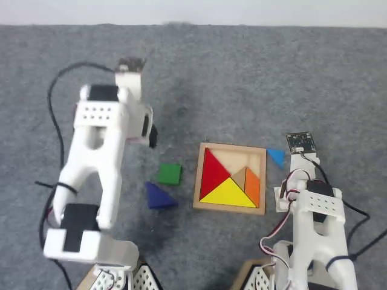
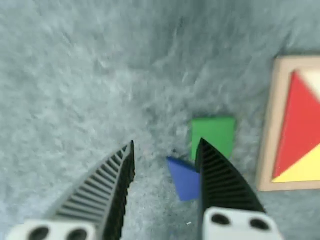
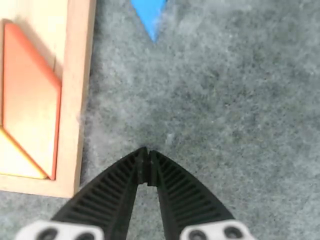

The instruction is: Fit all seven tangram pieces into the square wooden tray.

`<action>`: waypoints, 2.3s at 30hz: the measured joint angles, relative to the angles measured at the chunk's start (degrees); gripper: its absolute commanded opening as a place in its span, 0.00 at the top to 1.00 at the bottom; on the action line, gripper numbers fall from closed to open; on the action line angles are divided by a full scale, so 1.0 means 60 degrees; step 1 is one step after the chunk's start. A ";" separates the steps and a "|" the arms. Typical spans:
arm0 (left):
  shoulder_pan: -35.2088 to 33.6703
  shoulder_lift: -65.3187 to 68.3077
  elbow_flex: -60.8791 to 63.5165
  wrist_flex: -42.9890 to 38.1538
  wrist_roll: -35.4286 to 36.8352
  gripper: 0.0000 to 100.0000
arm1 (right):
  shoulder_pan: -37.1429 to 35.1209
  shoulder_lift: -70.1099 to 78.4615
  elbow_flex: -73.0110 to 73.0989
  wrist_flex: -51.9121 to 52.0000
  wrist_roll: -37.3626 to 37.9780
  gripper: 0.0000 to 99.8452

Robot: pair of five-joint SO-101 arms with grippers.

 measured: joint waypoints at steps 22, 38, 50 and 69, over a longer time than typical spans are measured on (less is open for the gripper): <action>0.2022 -0.1158 0.4733 -0.3048 0.0176 0.73 | -0.0835 0.0000 -0.0249 0.0337 0.0000 0.99; 0.1773 0.1524 0.3121 -0.3282 0.0410 0.74 | -0.0835 0.0000 -0.0220 0.0337 0.0000 0.99; 0.1832 0.1568 0.2989 -0.3282 -0.0249 0.90 | -0.0850 0.0000 -0.0220 0.0337 0.0000 0.99; 0.4586 0.1729 -0.0894 -0.1011 -0.0396 0.90 | -0.0454 0.0000 -0.0220 0.0337 0.0000 0.99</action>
